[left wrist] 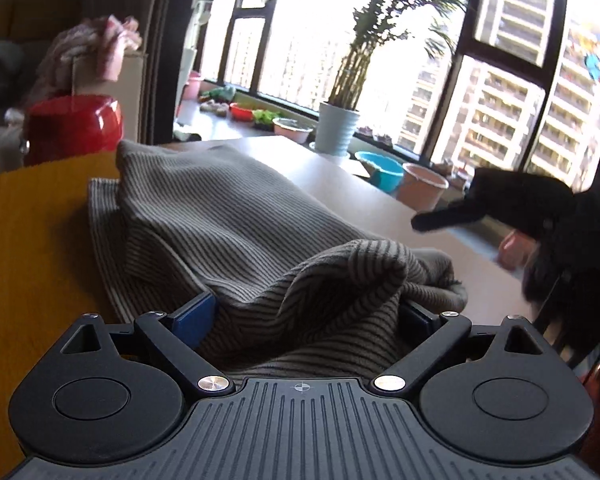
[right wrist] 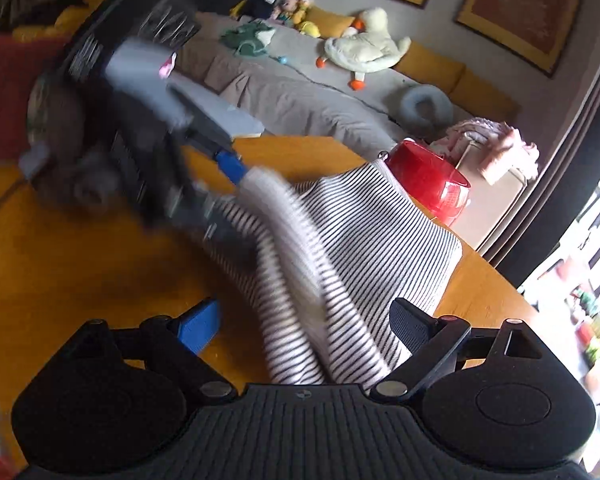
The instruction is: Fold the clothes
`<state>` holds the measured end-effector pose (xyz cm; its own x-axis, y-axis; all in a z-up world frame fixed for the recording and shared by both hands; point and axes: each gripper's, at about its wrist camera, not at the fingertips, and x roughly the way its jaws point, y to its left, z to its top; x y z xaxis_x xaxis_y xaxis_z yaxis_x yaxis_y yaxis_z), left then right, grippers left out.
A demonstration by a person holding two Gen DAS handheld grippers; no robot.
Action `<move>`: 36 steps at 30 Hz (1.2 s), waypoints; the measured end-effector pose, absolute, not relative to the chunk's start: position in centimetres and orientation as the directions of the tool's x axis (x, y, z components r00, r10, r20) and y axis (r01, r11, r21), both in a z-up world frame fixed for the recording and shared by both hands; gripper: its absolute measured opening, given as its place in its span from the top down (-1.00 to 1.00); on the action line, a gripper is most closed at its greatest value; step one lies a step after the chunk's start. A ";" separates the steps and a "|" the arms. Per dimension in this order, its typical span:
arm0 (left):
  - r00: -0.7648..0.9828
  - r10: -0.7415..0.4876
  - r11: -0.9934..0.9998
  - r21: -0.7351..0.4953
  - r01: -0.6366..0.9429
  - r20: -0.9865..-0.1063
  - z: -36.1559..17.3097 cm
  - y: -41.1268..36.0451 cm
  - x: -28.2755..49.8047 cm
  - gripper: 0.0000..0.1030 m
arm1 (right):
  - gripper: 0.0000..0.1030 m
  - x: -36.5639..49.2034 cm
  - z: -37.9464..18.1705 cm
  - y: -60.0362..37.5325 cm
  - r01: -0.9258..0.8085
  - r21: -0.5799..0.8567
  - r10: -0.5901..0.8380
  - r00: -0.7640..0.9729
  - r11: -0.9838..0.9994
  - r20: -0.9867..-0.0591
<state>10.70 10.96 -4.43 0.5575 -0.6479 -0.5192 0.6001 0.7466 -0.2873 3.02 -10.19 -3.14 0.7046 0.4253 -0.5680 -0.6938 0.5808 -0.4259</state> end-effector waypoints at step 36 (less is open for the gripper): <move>0.669 -0.626 0.770 -0.454 0.448 -0.401 0.6 14.1 14.4 -0.27 | 0.40 1.9 3.4 -13.2 -0.811 -0.095 0.526 0.459 0.577 -0.716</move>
